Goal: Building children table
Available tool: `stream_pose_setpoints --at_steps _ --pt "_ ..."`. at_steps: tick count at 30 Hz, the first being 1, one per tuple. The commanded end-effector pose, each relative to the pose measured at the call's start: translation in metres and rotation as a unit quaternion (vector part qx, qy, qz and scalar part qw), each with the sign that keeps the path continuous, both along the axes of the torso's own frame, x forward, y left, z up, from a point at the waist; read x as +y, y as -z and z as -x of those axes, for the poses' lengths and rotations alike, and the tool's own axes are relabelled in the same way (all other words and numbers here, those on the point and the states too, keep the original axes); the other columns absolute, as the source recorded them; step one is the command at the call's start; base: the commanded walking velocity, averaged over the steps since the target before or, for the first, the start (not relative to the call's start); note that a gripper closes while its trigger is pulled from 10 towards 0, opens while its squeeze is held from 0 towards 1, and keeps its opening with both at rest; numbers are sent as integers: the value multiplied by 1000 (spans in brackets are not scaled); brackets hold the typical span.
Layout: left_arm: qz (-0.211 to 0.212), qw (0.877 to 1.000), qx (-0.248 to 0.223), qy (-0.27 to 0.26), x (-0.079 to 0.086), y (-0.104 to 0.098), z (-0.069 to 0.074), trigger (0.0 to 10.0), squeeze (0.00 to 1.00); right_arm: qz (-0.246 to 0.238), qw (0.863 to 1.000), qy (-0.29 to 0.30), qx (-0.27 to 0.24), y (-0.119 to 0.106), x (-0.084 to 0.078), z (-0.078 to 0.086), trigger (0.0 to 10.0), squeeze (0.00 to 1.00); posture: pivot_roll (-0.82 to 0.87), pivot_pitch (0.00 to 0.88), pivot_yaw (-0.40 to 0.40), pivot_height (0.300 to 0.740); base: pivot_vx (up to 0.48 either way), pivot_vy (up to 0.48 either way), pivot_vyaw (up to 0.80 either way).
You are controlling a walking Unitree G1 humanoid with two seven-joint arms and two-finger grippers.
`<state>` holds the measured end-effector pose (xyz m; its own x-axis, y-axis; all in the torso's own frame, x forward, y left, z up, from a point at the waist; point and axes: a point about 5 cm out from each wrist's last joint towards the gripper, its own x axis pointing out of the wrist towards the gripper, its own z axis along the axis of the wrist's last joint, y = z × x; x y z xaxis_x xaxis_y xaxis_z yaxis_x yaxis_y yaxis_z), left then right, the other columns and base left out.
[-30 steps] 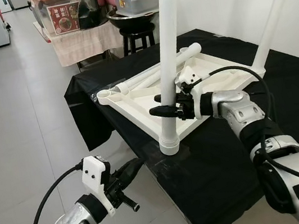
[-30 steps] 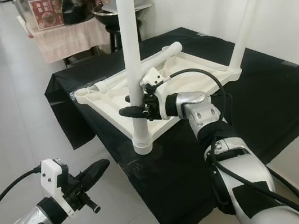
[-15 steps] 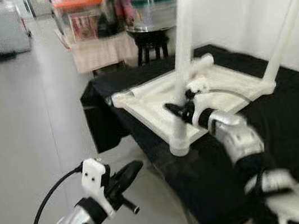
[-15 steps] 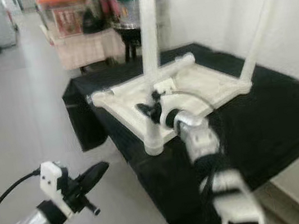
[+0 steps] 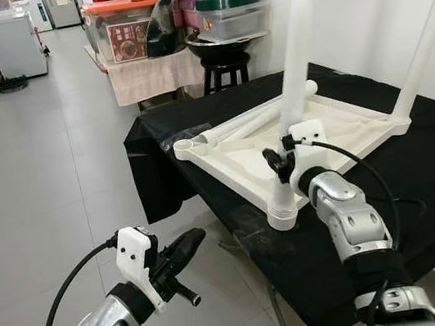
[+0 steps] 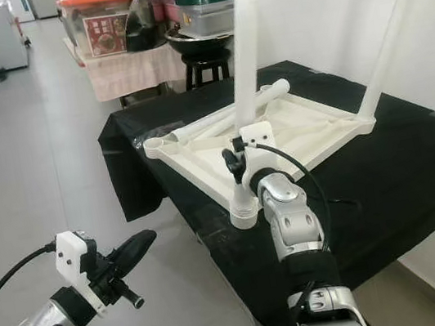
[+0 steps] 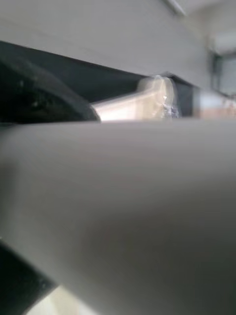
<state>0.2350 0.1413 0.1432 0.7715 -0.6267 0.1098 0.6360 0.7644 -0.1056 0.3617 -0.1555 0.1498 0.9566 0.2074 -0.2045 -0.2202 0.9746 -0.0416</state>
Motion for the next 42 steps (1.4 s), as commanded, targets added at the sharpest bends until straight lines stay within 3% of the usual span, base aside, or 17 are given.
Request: stream_pose_setpoints --at_steps 1,5,6,8,9,11,13,15,24,25,27,28,29,31,36,42 --pt "-4 1000 2 3 -2 2 -1 10000 0 -30 998 -47 -21 -15 8 -6 10000 1000 4 0 -38 740 0 0 0" --pt "-3 1000 3 8 -2 2 -1 10000 0 -36 996 -74 -46 -31 9 -10 10000 1000 4 0 -37 740 0 0 0" --pt "-3 1000 3 9 -3 2 -1 10000 0 -38 992 -108 -54 -37 9 -10 10000 561 6 0 -37 740 0 0 0" --pt "-3 1000 3 9 -3 2 -1 10000 0 -38 992 -108 -54 -37 9 -10 10000 561 6 0 -37 740 0 0 0" --pt "-3 1000 3 9 -3 2 -1 10000 0 -23 987 -147 -64 -41 9 -11 10000 0 8 0 -38 740 0 0 0" --pt "-3 1000 3 9 -3 2 -1 10000 0 -23 987 -147 -64 -41 9 -11 10000 0 8 0 -38 740 0 0 0" --pt "-2 1000 2 8 -4 1 0 10000 0 -2 965 -255 -57 -39 12 -11 10000 0 23 0 -44 740 0 0 0" --pt "-3 1000 1 7 -4 0 1 10000 0 8 948 -316 -46 -35 14 -11 10000 0 33 0 -44 740 0 0 0" --pt "-6 1000 0 5 -4 -1 3 10000 0 -13 940 -337 -44 -42 17 -23 10000 0 48 10 -41 740 0 0 0" --pt "-7 1000 0 6 -4 -1 4 10000 0 -11 937 -348 -41 -42 17 -23 9490 0 49 14 -43 740 0 0 0" --pt "-8 1000 0 6 -4 -1 4 10000 0 -10 933 -358 -39 -42 17 -23 9490 0 49 14 -43 740 0 0 0" --pt "-8 1000 0 6 -4 -2 5 10000 0 -10 931 -363 -37 -42 17 -23 4392 0 49 14 -43 740 0 0 0" --pt "-8 1000 0 6 -4 -2 5 10000 0 -10 931 -363 -37 -42 17 -23 4392 0 49 14 -43 740 0 0 0" --pt "-8 1000 0 6 -3 -2 6 10000 0 -11 926 -376 -35 -43 16 -23 0 0 47 23 -41 740 0 0 0" --pt "-8 1000 1 7 -3 -2 7 10000 0 -16 920 -390 -36 -46 14 -24 0 0 43 26 -36 740 0 0 0" --pt "-7 1000 3 9 -4 -2 7 10000 0 -20 927 -373 -41 -44 13 -26 0 0 37 24 -31 740 0 0 0"
